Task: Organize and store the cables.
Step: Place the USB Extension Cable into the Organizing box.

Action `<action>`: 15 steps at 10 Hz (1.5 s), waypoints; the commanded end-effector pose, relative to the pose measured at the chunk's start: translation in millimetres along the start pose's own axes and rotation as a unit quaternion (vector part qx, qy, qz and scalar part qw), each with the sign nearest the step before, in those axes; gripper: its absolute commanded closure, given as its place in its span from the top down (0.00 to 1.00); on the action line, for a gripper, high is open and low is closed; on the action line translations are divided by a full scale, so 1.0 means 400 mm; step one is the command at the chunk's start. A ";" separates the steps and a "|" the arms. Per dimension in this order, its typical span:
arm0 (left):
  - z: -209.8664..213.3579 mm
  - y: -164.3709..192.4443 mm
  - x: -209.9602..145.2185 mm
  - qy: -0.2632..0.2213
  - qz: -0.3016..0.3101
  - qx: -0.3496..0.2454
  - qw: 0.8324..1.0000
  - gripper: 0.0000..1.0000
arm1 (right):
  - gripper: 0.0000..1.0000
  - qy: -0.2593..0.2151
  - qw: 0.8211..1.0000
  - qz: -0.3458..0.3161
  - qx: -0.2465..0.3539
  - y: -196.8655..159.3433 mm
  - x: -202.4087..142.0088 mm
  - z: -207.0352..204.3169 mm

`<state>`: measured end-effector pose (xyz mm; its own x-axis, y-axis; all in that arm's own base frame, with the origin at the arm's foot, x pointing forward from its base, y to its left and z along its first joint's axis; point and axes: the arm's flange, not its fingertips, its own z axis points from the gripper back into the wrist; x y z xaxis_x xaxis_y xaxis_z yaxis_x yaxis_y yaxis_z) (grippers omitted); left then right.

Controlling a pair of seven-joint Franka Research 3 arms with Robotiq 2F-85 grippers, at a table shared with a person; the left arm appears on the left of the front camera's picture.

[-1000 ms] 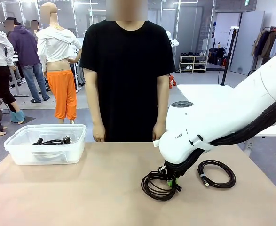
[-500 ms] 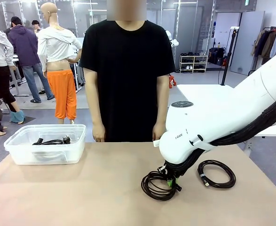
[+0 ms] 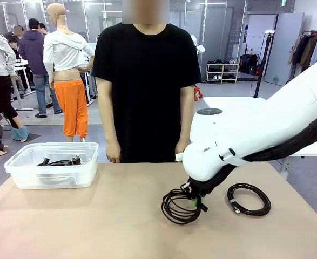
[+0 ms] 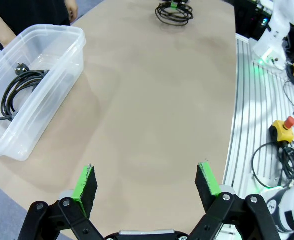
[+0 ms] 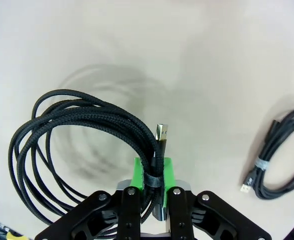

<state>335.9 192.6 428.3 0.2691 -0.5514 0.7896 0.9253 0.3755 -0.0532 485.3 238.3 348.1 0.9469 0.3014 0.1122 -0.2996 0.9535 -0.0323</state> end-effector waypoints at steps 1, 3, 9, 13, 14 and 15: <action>0.004 0.000 -0.001 -0.002 -0.004 -0.002 1.000 1.00 | 0.18 0.010 1.000 -0.029 -0.008 0.057 0.002 0.078; 0.004 0.000 -0.001 -0.002 -0.004 -0.002 1.000 1.00 | 0.18 0.014 0.999 -0.051 0.002 0.141 0.019 0.094; 0.004 0.000 -0.001 -0.002 -0.004 -0.002 1.000 1.00 | 0.18 -0.021 0.999 -0.037 0.020 0.488 0.142 -0.013; 0.004 0.000 -0.001 -0.002 -0.004 -0.002 1.000 1.00 | 0.18 -0.013 0.999 -0.033 0.031 0.528 0.127 -0.074; 0.004 0.000 -0.001 -0.002 -0.004 -0.002 1.000 1.00 | 0.18 -0.010 0.999 -0.033 0.031 0.531 0.120 -0.079; 0.004 0.000 -0.001 -0.002 -0.004 -0.002 1.000 1.00 | 0.31 -0.010 0.999 -0.034 0.036 0.532 0.113 -0.085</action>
<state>335.9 192.6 428.4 0.2693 -0.5520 0.7891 0.9253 0.3755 -0.0531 476.2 455.8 313.7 0.9553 0.2749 0.1091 -0.2798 0.9595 0.0321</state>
